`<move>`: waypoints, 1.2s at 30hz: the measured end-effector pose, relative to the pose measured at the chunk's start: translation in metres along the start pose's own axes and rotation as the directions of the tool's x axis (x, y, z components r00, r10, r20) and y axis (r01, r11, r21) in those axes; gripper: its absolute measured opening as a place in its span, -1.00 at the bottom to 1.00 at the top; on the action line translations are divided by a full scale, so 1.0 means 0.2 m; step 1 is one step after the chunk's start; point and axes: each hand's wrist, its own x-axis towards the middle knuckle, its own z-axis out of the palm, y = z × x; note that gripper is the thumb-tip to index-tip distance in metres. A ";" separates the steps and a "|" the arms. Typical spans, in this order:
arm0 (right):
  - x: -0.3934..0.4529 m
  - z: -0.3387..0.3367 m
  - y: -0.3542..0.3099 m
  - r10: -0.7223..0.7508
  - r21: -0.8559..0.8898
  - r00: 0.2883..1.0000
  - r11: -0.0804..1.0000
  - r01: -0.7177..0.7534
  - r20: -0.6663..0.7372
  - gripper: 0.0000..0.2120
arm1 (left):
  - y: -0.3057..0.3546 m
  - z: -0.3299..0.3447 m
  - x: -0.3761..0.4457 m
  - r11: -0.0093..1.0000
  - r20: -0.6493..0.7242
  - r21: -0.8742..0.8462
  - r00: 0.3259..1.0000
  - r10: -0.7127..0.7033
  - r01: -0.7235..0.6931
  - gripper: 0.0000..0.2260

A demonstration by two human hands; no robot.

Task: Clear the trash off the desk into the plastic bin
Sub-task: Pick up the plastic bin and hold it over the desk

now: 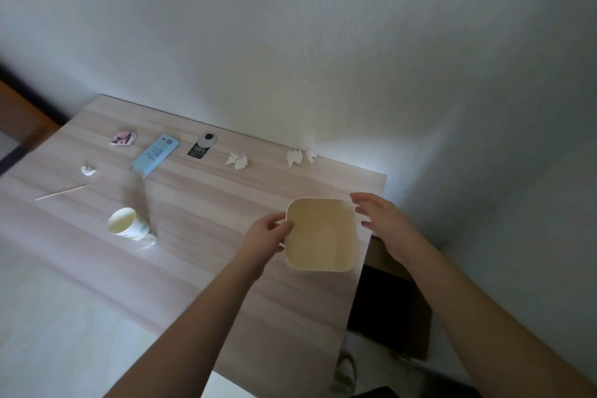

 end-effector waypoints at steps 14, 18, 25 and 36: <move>-0.08 0.14 -0.04 -0.052 0.120 0.997 0.992 0.044 0.058 -0.76 | -0.08 -0.27 -0.23 0.960 -0.150 -0.276 0.985 -0.086 0.041 -0.74; -0.15 0.22 -0.03 -0.064 0.140 0.997 0.989 0.056 0.053 -0.75 | -0.12 -0.35 -0.24 0.957 -0.154 -0.285 0.983 -0.101 0.054 -0.73; -0.31 0.50 -0.03 -0.044 0.098 0.998 0.994 0.039 0.048 -0.75 | -0.27 -0.58 -0.30 0.920 -0.113 -0.389 0.988 -0.105 0.053 -0.76; -0.61 1.31 -0.09 -0.080 0.117 0.996 0.990 0.075 0.037 -0.76 | -0.58 -1.38 -0.62 0.839 -0.112 -0.544 0.992 -0.059 -0.012 -0.74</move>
